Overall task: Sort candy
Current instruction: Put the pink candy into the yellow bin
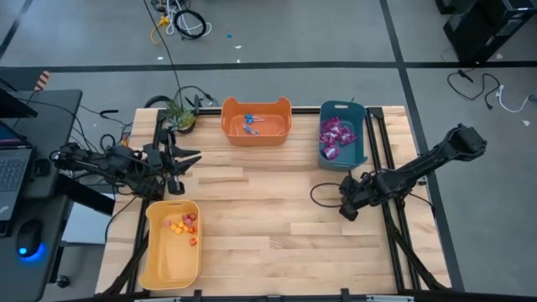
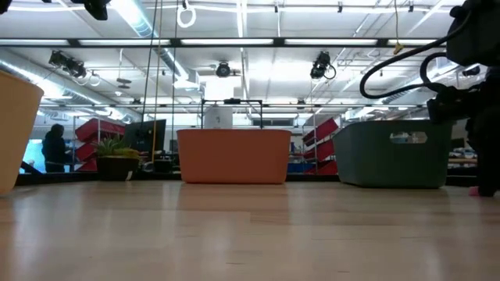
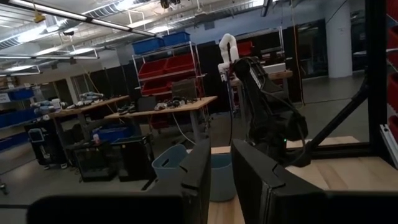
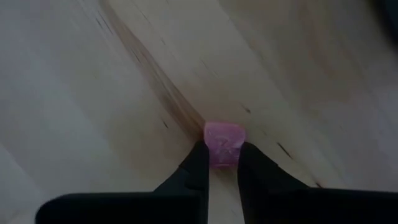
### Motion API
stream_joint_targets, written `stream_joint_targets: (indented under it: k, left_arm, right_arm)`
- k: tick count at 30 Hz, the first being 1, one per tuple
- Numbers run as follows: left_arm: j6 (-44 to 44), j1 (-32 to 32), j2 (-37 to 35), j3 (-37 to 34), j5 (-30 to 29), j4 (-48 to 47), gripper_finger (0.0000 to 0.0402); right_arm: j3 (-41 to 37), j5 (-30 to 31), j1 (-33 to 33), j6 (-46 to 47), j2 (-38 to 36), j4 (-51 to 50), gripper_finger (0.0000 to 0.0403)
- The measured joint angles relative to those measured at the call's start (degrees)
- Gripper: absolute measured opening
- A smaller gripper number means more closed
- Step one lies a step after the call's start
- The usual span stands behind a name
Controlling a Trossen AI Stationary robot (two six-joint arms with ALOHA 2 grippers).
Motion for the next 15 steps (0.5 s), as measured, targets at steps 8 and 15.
stream_joint_targets:
  k: [8,15]
  left_arm:
    - [-0.3,0.0,0.0,0.0,0.0,0.2,0.0067]
    - [-0.4,0.0,0.0,0.0,0.0,0.3,0.0067]
  right_arm:
    - [0.1,0.1,0.0,0.4,-4.3,3.2,0.0046]
    - [0.4,5.5,0.1,-6.5,-5.7,17.5,0.0042]
